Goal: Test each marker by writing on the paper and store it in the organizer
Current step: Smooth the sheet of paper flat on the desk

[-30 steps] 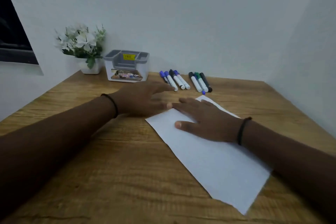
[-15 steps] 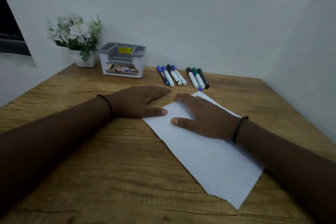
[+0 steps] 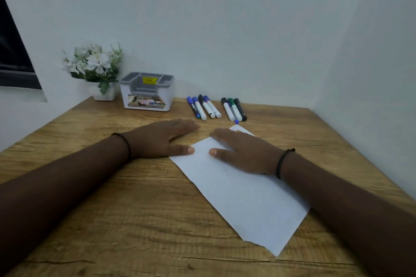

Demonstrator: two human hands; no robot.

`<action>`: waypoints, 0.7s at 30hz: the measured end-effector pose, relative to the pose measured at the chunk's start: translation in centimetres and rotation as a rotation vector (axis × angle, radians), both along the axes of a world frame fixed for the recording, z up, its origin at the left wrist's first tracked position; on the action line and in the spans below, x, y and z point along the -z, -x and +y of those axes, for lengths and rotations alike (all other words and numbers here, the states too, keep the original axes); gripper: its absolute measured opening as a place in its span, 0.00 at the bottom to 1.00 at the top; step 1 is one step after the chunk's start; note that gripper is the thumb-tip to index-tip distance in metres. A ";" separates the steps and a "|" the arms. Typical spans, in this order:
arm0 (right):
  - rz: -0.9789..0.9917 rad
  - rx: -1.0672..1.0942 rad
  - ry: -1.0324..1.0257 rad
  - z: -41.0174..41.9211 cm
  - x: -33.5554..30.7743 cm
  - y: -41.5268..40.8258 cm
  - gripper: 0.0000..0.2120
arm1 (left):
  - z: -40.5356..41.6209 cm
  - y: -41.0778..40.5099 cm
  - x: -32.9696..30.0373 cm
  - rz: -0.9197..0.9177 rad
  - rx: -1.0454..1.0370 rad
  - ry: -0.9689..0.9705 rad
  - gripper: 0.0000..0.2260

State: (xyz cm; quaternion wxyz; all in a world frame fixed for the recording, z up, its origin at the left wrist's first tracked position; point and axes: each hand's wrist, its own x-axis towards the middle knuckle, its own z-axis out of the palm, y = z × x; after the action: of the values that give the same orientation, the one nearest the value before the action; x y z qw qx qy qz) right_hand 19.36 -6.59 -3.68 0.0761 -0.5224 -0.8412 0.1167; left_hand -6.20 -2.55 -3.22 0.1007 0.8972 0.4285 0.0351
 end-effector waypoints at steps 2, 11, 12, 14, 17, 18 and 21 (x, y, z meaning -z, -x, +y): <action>0.136 0.036 -0.006 0.3 -0.5 -0.1 0.16 | 0.1 -0.1 0.0 -0.007 0.008 0.002 0.33; 0.374 0.647 -0.327 8.6 -3.5 -3.0 0.14 | 0.4 -1.2 0.0 -0.041 0.015 0.014 0.33; 0.322 0.690 -0.316 9.6 -3.5 -3.2 0.13 | 0.5 -1.2 0.0 -0.059 0.007 0.006 0.33; 0.235 0.738 -0.276 11.4 -3.0 -3.3 0.15 | 0.7 -1.5 -0.1 -0.104 -0.009 -0.021 0.33; 0.205 0.757 -0.203 13.0 -2.0 -3.2 0.17 | 1.0 -1.7 0.0 -0.148 -0.031 -0.068 0.32; 0.219 0.761 -0.194 13.3 -1.8 -3.1 0.18 | 1.1 -1.6 0.1 -0.154 -0.035 -0.079 0.33; 0.207 0.762 -0.198 13.5 -2.0 -3.0 0.17 | 1.2 -1.6 0.2 -0.165 -0.030 -0.097 0.34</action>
State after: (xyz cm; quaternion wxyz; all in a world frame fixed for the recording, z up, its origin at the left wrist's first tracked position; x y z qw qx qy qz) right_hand 22.33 6.90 -1.72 0.2483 -0.7724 -0.5824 0.0507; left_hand -4.63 -1.34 -3.46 0.0913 0.8885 0.4301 0.1313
